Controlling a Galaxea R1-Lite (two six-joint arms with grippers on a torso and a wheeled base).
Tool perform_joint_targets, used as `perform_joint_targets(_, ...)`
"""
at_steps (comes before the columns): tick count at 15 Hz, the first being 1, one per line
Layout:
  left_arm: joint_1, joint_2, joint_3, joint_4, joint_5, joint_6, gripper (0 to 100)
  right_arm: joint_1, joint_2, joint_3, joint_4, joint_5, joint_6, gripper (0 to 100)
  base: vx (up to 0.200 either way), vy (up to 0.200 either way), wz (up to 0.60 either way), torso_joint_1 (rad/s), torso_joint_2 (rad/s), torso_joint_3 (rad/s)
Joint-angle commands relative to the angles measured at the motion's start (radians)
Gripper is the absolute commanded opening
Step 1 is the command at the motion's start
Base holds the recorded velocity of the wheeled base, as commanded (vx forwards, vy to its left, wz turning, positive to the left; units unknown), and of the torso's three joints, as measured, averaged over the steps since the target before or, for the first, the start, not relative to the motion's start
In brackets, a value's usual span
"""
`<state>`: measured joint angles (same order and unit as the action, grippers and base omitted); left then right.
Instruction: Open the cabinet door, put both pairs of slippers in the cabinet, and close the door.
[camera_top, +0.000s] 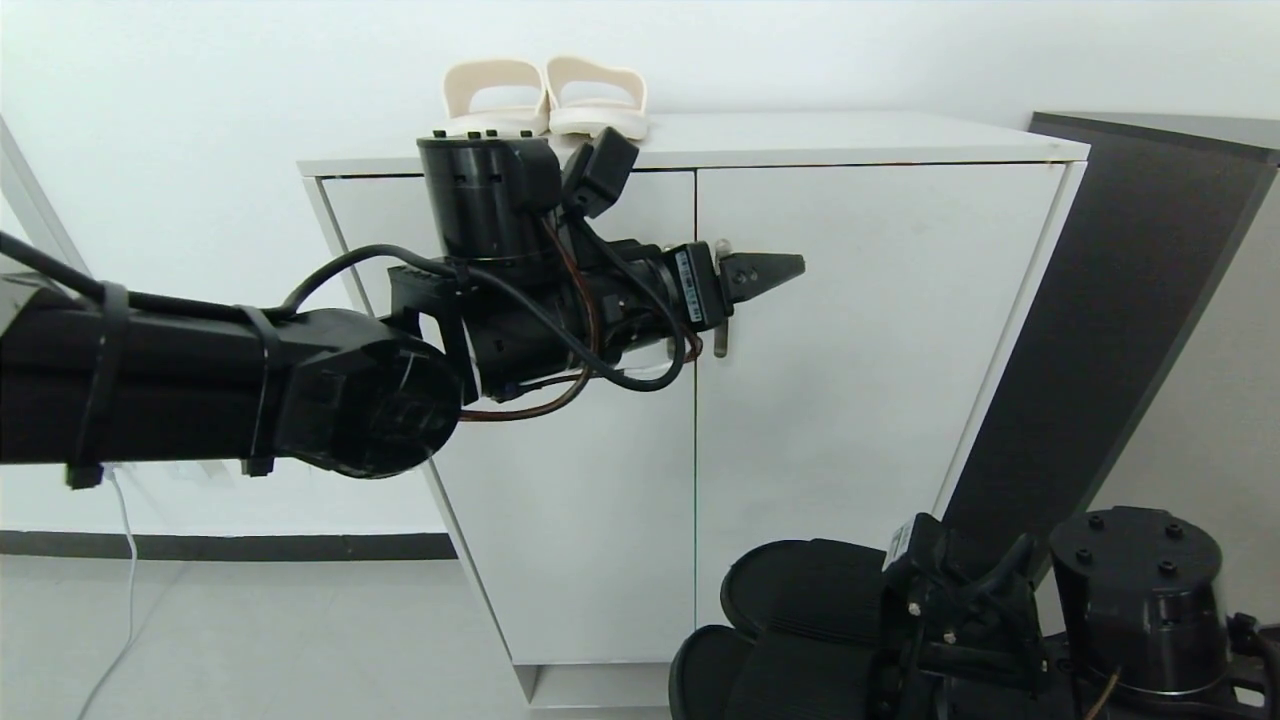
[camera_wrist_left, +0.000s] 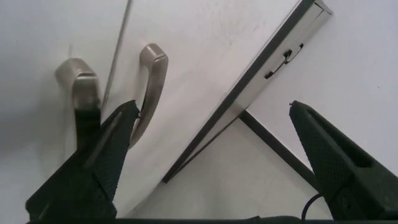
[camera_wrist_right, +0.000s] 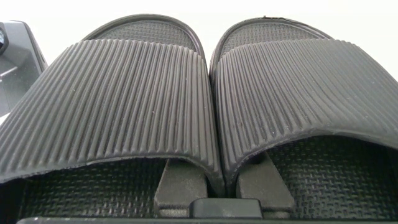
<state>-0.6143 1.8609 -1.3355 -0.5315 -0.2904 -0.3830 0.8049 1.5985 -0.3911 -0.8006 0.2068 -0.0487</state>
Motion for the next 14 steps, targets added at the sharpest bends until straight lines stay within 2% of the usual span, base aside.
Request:
perform_joint_targets(1,-0.001,0.031,-0.027,0.008,0.004,-0.001,100,0.0,0.001,0.0,0.0,0.0,-0.002,0,0.0,0.0,0.0,0.0,0.0,0.0)
perform_joint_targets(3,-0.004,0.04,-0.031,0.008,0.004,-0.001,100,0.0,0.0,0.0,0.0,0.0,-0.002,0,0.0,0.0,0.0,0.0,0.0,0.0)
perform_joint_targets(4,-0.005,0.04,-0.03,0.008,0.004,-0.001,0,0.0,-0.002,0.001,0.0,0.0,-0.002,0,0.0,0.0,0.0,0.0,0.0,0.0)
perform_joint_targets(8,-0.004,0.024,-0.014,0.007,0.004,-0.001,0,0.002,-0.005,0.021,-0.02,0.005,-0.002,0,0.0,0.0,0.0,0.0,0.0,0.0)
perform_joint_targets(11,-0.013,-0.022,0.041,0.004,0.001,0.001,0,0.004,-0.002,0.06,-0.101,0.063,-0.002,0,0.0,0.0,0.0,0.0,0.0,0.0)
perform_joint_targets(14,-0.039,-0.08,0.118,-0.004,-0.003,0.004,0,0.004,-0.005,0.08,-0.112,0.075,-0.003,0,0.0,0.0,0.0,0.0,0.0,0.0)
